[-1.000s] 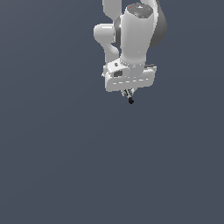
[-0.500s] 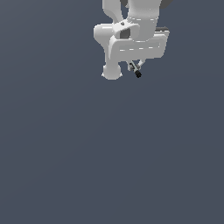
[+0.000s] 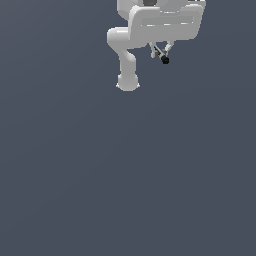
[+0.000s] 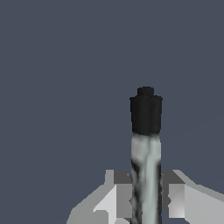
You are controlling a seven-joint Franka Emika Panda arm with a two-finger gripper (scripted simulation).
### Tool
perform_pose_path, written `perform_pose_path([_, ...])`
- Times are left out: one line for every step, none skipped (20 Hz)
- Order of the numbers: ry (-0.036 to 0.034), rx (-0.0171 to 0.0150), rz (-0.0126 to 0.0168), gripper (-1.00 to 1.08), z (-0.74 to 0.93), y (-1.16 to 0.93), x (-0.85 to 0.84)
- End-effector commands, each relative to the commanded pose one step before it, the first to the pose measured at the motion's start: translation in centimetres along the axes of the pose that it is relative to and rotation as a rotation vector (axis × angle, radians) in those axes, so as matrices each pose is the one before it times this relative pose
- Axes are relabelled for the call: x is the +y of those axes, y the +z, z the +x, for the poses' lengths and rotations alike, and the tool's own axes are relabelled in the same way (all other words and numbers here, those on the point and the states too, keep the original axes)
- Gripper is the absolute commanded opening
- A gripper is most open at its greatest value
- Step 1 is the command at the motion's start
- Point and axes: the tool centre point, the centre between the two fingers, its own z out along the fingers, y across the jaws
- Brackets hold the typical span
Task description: Pick up the object and move it to a goal position.
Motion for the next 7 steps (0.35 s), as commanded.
perform_pose_path([0.00023, -0.00115, 0.00007, -1.0, -0.239, -0.99, -0.227])
perform_pose_path([0.0, 0.0, 0.0, -1.0, -0.045, -0.273, -0.064])
perform_pose_path([0.0, 0.0, 0.0, -1.0, -0.03, -0.222, -0.052])
perform_pose_path([0.0, 0.0, 0.0, -1.0, -0.018, -0.171, -0.041])
perform_pose_path([0.00052, 0.00008, 0.00045, -1.0, -0.012, -0.125, 0.016])
perform_pose_path([0.0, 0.0, 0.0, -1.0, -0.003, -0.072, -0.017])
perform_pose_path([0.0, 0.0, 0.0, -1.0, 0.0, -0.023, -0.006])
